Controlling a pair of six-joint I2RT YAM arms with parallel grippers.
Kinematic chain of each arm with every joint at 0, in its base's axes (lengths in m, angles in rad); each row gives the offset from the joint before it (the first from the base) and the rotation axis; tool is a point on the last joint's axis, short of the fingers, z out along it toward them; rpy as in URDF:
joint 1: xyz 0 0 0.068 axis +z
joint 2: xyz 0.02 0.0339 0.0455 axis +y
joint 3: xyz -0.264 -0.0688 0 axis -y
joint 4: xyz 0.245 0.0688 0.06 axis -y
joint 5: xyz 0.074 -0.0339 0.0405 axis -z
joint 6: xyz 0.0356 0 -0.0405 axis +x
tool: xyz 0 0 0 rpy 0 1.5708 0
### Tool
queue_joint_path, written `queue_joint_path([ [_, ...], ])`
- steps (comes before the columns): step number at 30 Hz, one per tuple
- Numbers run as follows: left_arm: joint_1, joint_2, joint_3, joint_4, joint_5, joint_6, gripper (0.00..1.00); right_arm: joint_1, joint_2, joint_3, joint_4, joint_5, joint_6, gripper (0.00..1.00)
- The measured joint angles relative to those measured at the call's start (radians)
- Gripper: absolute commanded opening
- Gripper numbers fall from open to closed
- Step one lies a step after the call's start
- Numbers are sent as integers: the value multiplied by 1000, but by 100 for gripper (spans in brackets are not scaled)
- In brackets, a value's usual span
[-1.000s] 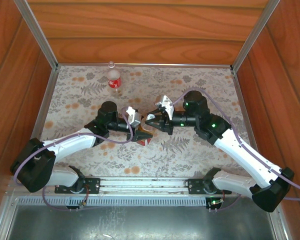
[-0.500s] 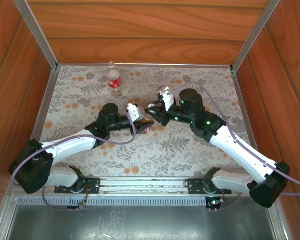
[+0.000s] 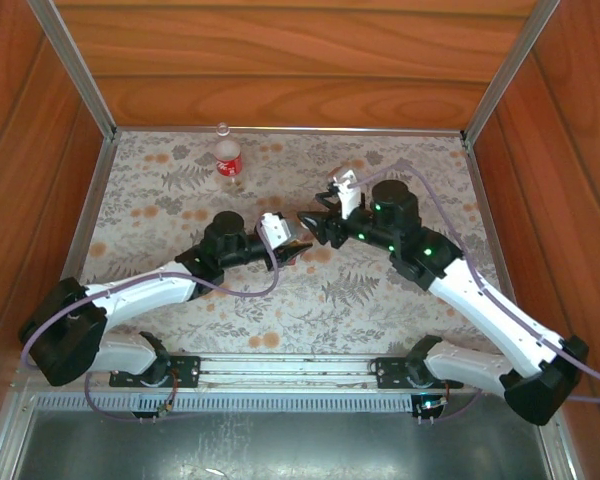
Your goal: Screw on the bottle caps
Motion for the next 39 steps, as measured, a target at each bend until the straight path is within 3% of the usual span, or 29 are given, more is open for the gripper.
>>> queue_joint_path([
  [7, 31, -32, -4, -8, 279, -50, 52, -22, -114, -4, -37, -249, -198, 67],
  [12, 31, -30, -3, -17, 415, -76, 52, -22, -86, 6, -83, -380, -250, 50],
  [21, 31, -21, 4, -24, 497, -90, 52, -23, -57, 7, -108, -452, -268, 24],
  [24, 31, -21, 4, -25, 489, -88, 52, -23, -53, 11, -111, -456, -266, 21],
  [26, 31, -24, 4, -26, 447, -83, 52, -27, -50, 13, -111, -449, -262, 19],
  [29, 23, -36, 5, -29, 301, -60, 53, -31, -37, 18, -90, -378, -229, 12],
  [39, -71, 90, 144, -82, -478, 90, 53, -47, 95, -42, 219, 35, 126, 10],
])
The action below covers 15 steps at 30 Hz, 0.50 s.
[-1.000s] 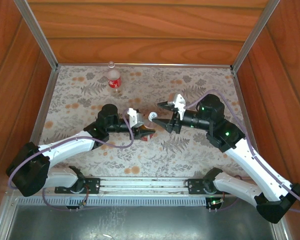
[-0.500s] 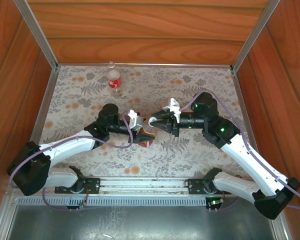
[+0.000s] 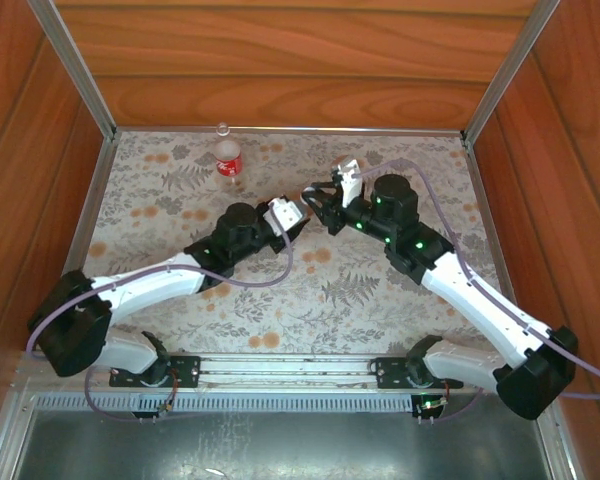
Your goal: Screw on the bottle caps
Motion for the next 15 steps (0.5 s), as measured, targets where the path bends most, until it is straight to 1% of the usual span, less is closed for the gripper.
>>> queue_joint_path([
  [1, -9, 27, 20, 2, -71, 18, 53, 0, 17, -2, 23, 47, 51, 9],
  [3, -24, 77, 53, 10, -175, 47, 53, 3, 40, -11, 56, 124, 138, 9],
  [5, -38, 129, 76, 25, -266, 76, 53, 8, 61, -27, 78, 203, 245, 11],
  [7, -43, 161, 82, 35, -307, 104, 53, 6, 72, -35, 73, 240, 313, 14],
  [9, -47, 174, 82, 39, -328, 121, 53, 7, 80, -37, 67, 266, 354, 21],
  [11, -48, 174, 80, 40, -328, 123, 52, 8, 80, -37, 63, 275, 361, 31],
  [12, -48, 172, 79, 44, -320, 122, 52, 9, 74, -38, 61, 275, 354, 38],
  [14, -47, 161, 68, 58, -279, 124, 52, 8, 53, -41, 56, 254, 316, 47],
  [15, -48, 149, 57, 62, -240, 123, 52, 6, 39, -44, 54, 233, 283, 52],
])
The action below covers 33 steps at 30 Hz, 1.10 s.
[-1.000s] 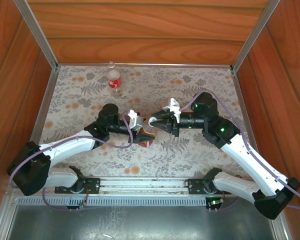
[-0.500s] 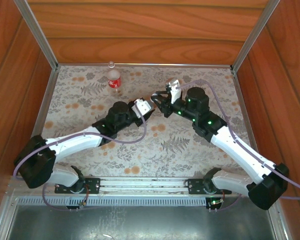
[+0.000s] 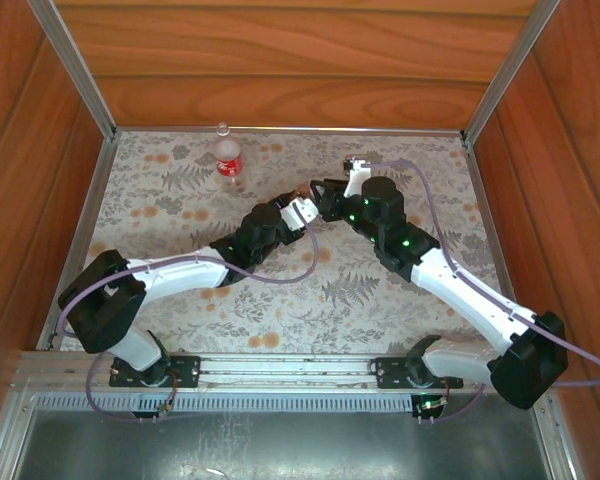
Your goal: Screw on the bottle caps
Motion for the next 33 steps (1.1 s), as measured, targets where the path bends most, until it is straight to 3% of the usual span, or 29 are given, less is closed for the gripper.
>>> queue_joint_path([
  [5, 38, -100, -79, -5, 301, -39, 53, -18, -109, -4, -6, -182, -173, 68],
  [10, 116, -185, -131, -36, 663, -122, 52, -33, -216, 3, -71, -424, -383, 69],
  [15, 134, -227, -132, -58, 986, -206, 52, -33, -239, 40, -220, -615, -557, 68],
  [19, 137, -229, -118, -72, 1176, -260, 52, -33, -222, 82, -318, -726, -639, 61],
  [24, 138, -229, -111, -85, 1268, -282, 52, -33, -181, 115, -368, -805, -681, 47],
  [28, 138, -229, -111, -93, 1283, -283, 52, -33, -159, 122, -397, -838, -696, 25],
  [33, 138, -233, -111, -102, 1242, -274, 52, -34, -153, 125, -396, -846, -695, 17],
])
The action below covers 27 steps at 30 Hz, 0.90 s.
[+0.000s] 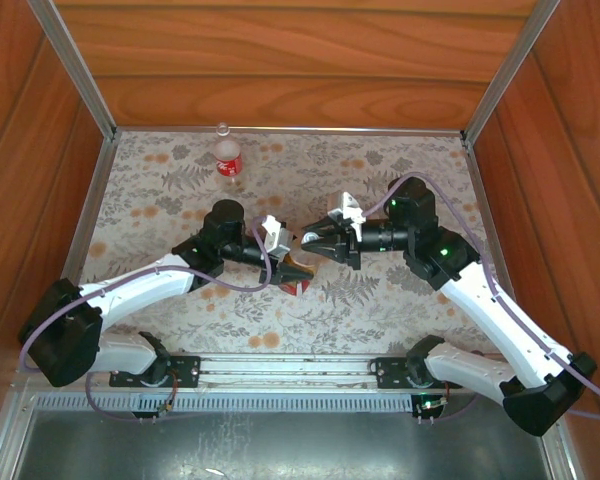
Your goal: Screw on the bottle caps
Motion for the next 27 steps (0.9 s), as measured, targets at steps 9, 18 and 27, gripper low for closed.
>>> queue_joint_path([
  [9, -24, 5, 26, 2, -571, 73, 53, -5, 54, -41, 208, 359, 229, 1],
  [18, -85, 105, 59, -4, -1030, 225, 52, 31, 181, -15, 213, 721, 554, 1],
  [27, -62, 103, 39, 2, -935, 236, 52, 30, 169, -10, 193, 717, 524, 59],
])
